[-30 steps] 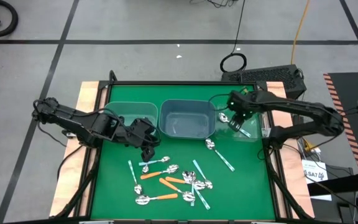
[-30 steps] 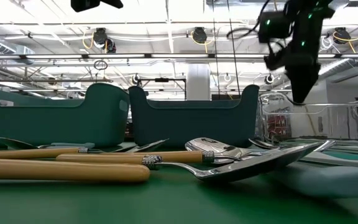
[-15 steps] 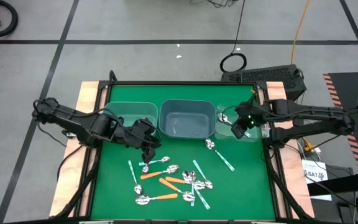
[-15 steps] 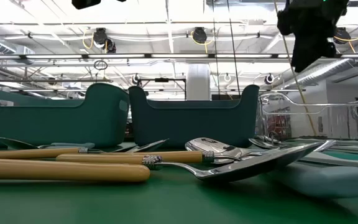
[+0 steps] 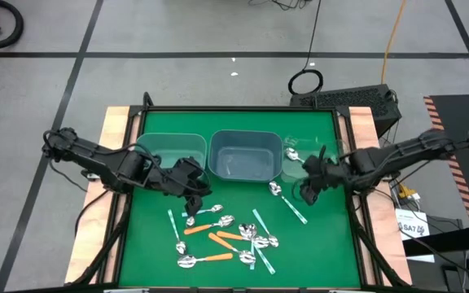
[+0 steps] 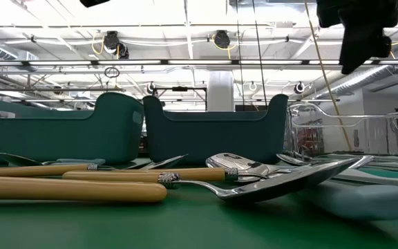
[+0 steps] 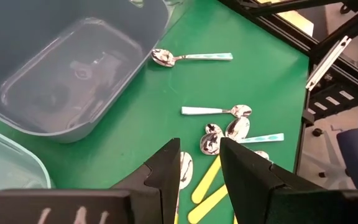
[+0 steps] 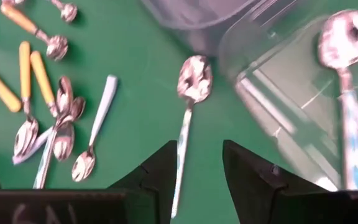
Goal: Sort silverware by color (type)
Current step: Put the orange spoon into the blue bin
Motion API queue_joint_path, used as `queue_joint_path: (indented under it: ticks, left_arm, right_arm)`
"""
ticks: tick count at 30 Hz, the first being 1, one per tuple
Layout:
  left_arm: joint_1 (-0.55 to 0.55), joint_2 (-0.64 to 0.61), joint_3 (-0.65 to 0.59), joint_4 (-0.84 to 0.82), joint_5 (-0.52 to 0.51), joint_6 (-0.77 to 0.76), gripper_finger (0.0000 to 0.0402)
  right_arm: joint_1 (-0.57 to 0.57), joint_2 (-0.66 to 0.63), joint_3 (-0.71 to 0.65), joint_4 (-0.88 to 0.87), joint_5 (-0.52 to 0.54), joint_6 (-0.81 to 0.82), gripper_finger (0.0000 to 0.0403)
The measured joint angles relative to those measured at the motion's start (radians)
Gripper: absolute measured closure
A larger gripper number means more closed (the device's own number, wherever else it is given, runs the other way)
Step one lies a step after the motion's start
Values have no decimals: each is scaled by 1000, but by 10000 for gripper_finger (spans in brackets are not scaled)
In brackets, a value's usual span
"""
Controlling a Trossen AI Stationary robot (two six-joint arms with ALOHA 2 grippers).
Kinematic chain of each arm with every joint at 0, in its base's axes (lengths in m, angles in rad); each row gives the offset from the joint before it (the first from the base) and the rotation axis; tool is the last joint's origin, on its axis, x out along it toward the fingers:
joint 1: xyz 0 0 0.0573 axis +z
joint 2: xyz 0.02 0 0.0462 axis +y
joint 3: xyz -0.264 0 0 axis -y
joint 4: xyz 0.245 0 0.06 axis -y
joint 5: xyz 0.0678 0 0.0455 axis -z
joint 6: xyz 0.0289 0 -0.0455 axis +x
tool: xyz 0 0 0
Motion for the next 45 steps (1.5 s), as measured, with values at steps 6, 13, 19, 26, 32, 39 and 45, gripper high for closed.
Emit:
queue_joint_path:
  ticks: [6,13,19,26,32,39,45]
  left_arm:
    - [-12,30,0,11,-7,0,282]
    - [-37,69,0,59,2,-65,282]
    - [-45,94,0,134,-14,-114,282]
    - [-51,106,0,179,-16,-152,282]
    - [-63,109,0,176,-17,-192,282]
    - [-99,110,0,161,-66,-267,282]
    - [-157,110,0,122,-88,-316,282]
  right_arm:
    - [113,79,0,14,2,30,280]
    - [191,172,0,5,32,12,280]
    - [200,244,0,7,75,13,280]
    - [200,302,-1,77,74,-28,280]
    - [200,350,-1,164,74,-65,280]
    - [208,405,-1,235,72,-64,280]
    - [234,435,-1,324,73,-67,280]
